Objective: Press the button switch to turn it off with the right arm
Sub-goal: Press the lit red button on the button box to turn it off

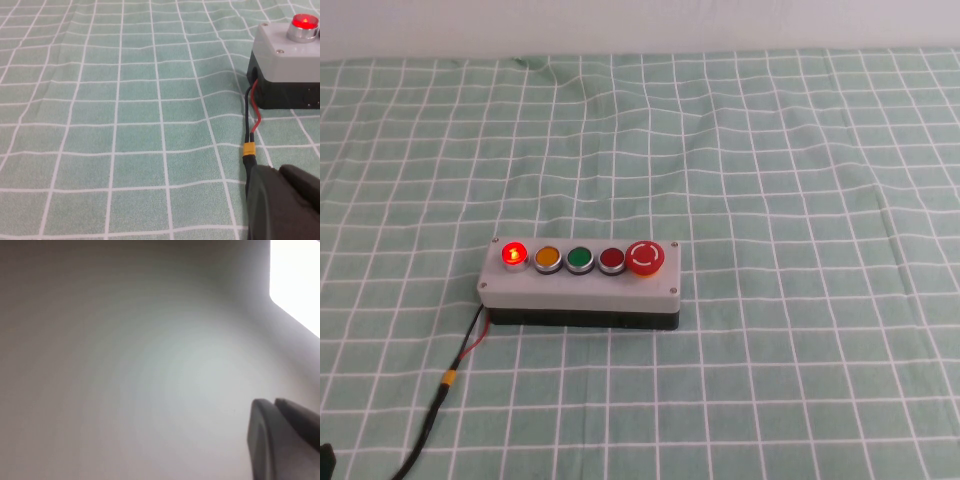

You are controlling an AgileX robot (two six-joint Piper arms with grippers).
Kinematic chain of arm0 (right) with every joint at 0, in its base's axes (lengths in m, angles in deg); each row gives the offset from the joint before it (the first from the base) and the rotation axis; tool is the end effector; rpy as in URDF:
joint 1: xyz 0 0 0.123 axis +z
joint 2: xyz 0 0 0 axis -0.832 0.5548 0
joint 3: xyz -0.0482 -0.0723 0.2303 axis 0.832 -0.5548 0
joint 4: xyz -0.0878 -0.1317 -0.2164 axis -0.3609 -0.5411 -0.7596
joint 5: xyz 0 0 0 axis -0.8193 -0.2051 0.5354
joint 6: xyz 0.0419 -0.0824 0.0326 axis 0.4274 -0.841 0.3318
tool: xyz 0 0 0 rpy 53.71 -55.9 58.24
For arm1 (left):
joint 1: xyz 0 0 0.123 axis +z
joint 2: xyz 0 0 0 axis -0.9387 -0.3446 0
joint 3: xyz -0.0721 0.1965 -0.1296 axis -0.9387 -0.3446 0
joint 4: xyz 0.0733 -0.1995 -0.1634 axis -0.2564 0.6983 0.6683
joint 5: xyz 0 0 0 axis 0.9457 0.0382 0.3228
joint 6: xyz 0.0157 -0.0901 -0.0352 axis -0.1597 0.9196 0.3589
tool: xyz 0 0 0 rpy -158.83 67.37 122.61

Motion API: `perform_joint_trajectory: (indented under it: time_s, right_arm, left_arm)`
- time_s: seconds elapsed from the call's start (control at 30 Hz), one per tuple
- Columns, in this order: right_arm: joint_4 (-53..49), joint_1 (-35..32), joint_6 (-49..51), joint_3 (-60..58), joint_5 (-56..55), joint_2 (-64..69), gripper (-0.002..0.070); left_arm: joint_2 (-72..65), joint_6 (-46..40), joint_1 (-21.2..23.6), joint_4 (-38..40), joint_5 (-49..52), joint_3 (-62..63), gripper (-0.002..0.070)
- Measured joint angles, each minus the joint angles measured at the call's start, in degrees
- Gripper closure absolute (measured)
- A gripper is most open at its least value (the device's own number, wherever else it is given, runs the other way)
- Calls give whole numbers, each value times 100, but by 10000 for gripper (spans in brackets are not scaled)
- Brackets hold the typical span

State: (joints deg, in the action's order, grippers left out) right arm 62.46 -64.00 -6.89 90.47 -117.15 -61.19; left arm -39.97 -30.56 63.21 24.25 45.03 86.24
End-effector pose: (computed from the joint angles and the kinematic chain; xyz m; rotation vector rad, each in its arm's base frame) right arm 0.0589 -0.0140 0.3490 0.1353 0.6723 -0.0628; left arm 0.1138 -0.0121 0.1684 0.1537 1.8797 -0.0327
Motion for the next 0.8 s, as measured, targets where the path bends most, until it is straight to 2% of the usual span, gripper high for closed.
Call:
perform_joint_trajectory:
  time_s: [0.17,0.4,0.57,0.8]
  right_arm:
    - [-194,0,94,1251,1918,121,692]
    - [-145,0,94,2717,4714,1421,692]
    - [-80,0,50,2961,5303,2056,692]
    - [1110,0,-1,2961,5753,2551,692]
  left_arm:
    - [0,0,0,0,0,0,678]
    - [0,0,0,0,0,0,678]
    - [0,0,0,0,0,0,678]
    - [0,0,0,0,0,0,678]
